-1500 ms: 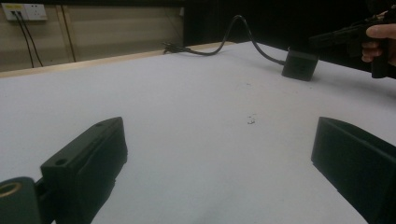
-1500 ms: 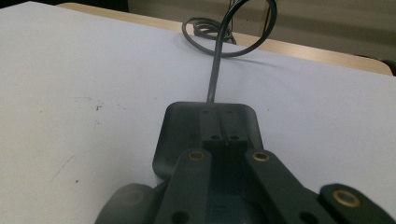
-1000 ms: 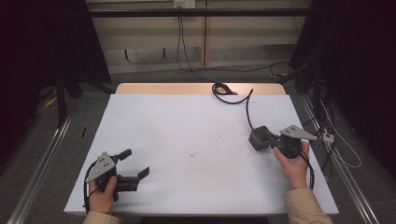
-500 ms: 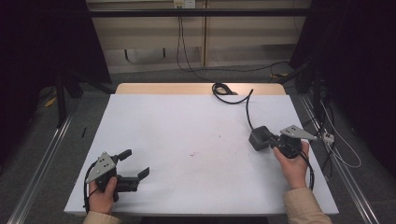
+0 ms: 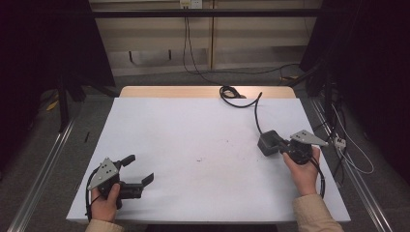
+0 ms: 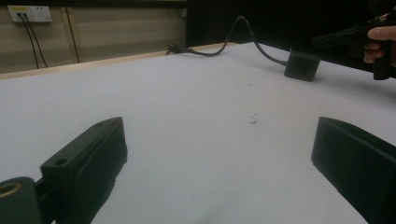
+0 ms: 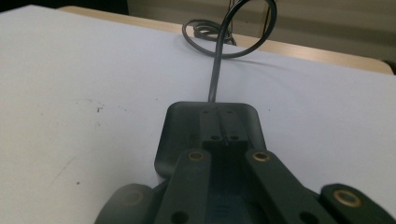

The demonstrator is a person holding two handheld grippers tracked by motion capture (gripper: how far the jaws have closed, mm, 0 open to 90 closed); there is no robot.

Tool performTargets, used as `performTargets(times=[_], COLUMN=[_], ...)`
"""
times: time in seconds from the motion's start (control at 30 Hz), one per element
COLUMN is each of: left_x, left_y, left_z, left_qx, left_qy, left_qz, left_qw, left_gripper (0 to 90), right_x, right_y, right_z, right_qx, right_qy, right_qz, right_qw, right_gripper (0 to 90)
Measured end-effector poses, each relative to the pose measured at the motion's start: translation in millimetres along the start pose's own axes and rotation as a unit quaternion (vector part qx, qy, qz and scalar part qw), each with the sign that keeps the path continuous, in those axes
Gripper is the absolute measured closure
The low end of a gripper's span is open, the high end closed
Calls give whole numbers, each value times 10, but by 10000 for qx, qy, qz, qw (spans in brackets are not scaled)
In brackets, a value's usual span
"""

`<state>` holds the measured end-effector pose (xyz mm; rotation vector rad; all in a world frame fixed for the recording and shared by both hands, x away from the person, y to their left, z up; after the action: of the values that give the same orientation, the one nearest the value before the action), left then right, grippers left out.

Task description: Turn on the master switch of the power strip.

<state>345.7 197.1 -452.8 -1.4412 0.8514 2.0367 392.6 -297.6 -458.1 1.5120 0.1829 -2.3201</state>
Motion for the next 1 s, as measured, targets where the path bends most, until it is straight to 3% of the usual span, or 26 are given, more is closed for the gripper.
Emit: performTargets(times=[0.43, 0.6, 0.8, 1.0], left_x=[1, 2, 5, 3], left_y=[4, 10, 2, 11], left_z=[2, -12, -6, -27], left_qx=[-12, 0, 12, 31], left_qy=[20, 9, 0, -2], left_qz=[69, 52, 36, 43], left_qw=[10000, 10000, 10000, 10000], left_gripper=[29, 29, 29, 29], right_x=[-43, -47, -36, -54], right_y=[-37, -54, -40, -86], right_z=[67, 89, 101, 121], right_qx=[-103, -138, -196, -285], right_qy=[100, 94, 69, 145], right_qz=[48, 8, -220, -137], right_qw=[9999, 9999, 9995, 9994], right_gripper=[807, 708, 552, 455])
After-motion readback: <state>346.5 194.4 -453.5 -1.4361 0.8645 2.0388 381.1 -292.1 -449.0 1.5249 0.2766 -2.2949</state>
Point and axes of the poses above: each handheld gripper's, and its own axes: z roughly backward along the jaws, x roughly out of its underside, y roughly to its right, the point moved 5 cm from there along -z, roughly forward along the jaws, and after that the axes turned 7 degrees about z, right-handed, at the moved point
